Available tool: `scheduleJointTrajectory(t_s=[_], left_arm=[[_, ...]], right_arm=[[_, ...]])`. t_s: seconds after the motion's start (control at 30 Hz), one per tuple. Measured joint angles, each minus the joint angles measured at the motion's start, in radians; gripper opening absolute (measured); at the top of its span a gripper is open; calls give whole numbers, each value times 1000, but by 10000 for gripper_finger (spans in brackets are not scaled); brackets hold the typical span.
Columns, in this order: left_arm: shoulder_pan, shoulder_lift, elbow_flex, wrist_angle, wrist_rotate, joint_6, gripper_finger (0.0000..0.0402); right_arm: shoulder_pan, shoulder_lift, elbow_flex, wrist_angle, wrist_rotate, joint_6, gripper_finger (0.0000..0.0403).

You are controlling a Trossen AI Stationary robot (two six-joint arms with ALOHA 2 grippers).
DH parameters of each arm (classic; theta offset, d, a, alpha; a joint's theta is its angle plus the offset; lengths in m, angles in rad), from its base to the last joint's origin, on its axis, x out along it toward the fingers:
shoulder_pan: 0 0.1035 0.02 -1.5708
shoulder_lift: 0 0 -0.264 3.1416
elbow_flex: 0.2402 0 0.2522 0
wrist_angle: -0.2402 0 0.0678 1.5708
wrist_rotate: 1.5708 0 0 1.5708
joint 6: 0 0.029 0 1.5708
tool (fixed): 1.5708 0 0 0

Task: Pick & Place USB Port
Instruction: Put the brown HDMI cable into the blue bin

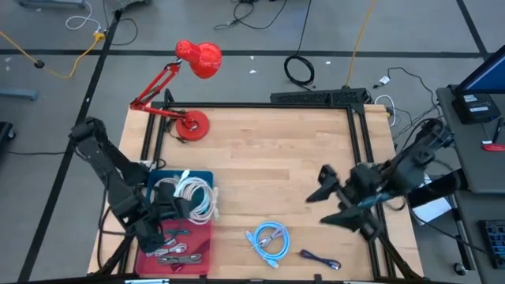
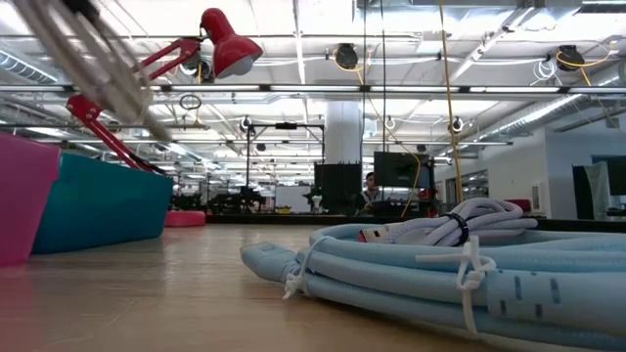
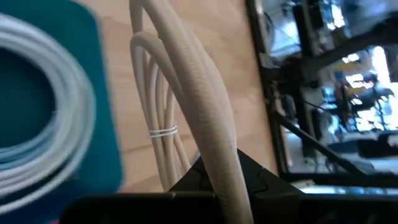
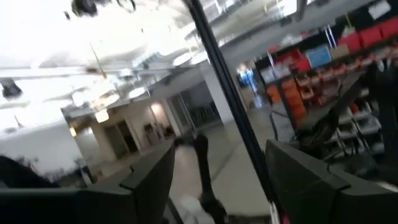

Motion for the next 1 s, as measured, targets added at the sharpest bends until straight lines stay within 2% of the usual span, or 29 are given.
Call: scheduleJointTrajectory(t_s=[0.1, 0.27, 0.4, 0.6, 0.7, 0.77, 0.83, 1.0], left_arm=[[-22, 0, -49, 2, -12, -74, 4], [-31, -20, -51, -1, -25, -61, 4], [-31, -42, -50, -87, -15, -80, 4], [-13, -121, -50, -273, 84, -88, 4], [-13, -189, -50, -374, 95, -85, 4], [-13, -242, -50, -434, 139, -86, 4], [-13, -300, -50, -449, 170, -69, 4], [-6, -395, -50, -449, 330, 15, 4]], right_arm=[[6, 8, -6, -47, 2, 11, 242], [12, -1, -1, -66, 2, 56, 242], [17, 6, -4, -101, 5, 72, 242], [18, 3, -4, -97, 27, 72, 242], [17, 4, -4, -97, 31, 72, 242], [17, 3, -4, -95, 34, 72, 242], [17, 3, -4, -101, 34, 72, 242], [17, 3, -4, -113, 34, 79, 242]])
